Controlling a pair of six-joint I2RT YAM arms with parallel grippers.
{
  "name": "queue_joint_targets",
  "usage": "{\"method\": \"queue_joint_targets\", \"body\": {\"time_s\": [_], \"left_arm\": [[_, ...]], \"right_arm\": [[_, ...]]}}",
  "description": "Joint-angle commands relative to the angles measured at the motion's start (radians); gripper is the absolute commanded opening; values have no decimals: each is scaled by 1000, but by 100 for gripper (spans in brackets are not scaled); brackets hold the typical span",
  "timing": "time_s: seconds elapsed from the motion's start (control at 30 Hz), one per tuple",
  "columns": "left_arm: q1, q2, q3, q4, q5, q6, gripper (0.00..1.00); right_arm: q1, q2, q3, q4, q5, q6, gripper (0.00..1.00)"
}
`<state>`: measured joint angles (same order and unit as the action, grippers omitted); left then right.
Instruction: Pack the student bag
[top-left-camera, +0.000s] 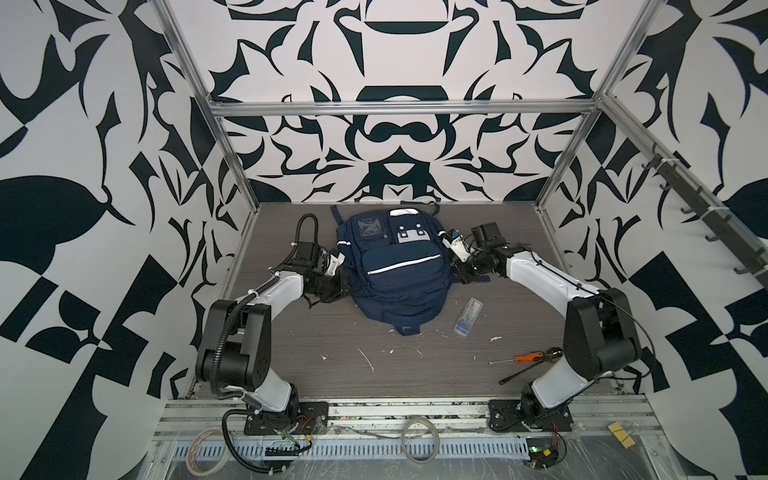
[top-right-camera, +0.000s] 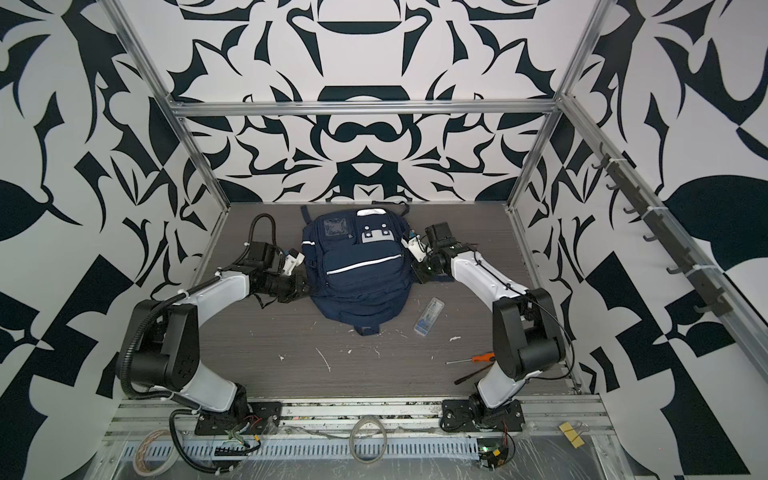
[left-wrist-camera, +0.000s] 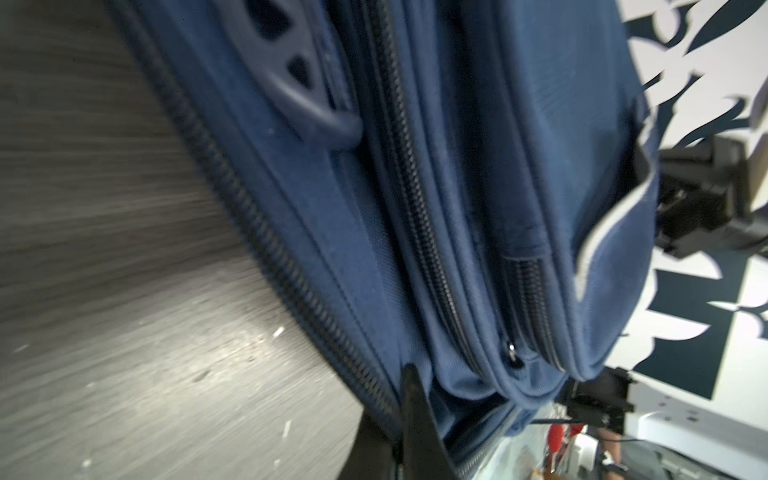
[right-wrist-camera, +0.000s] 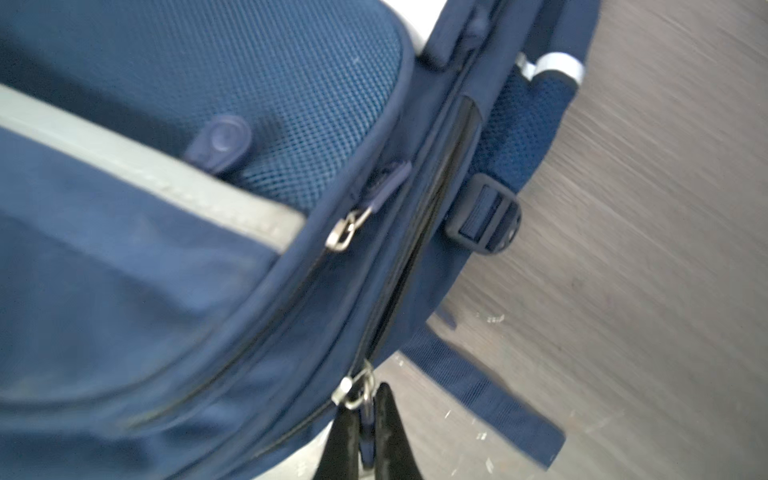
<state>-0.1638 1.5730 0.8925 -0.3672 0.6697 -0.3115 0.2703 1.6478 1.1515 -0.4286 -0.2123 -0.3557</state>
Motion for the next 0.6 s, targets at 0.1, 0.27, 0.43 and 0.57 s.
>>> {"method": "queue_joint_targets", "body": {"time_s": [0.1, 0.27, 0.43, 0.57], "left_arm": [[24, 37, 46, -183, -43, 151, 0], [23, 53, 151, -199, 16, 63, 54], [22, -62, 167, -346, -87, -65, 99], [7, -159, 76, -455, -164, -173, 99]], "right_arm": [[-3, 74, 129, 39, 175, -261, 0], [67, 52, 117, 39, 143, -271, 0], [185, 62, 111, 18, 185, -112, 0], [268, 96, 135, -17, 275, 71, 0]]}}
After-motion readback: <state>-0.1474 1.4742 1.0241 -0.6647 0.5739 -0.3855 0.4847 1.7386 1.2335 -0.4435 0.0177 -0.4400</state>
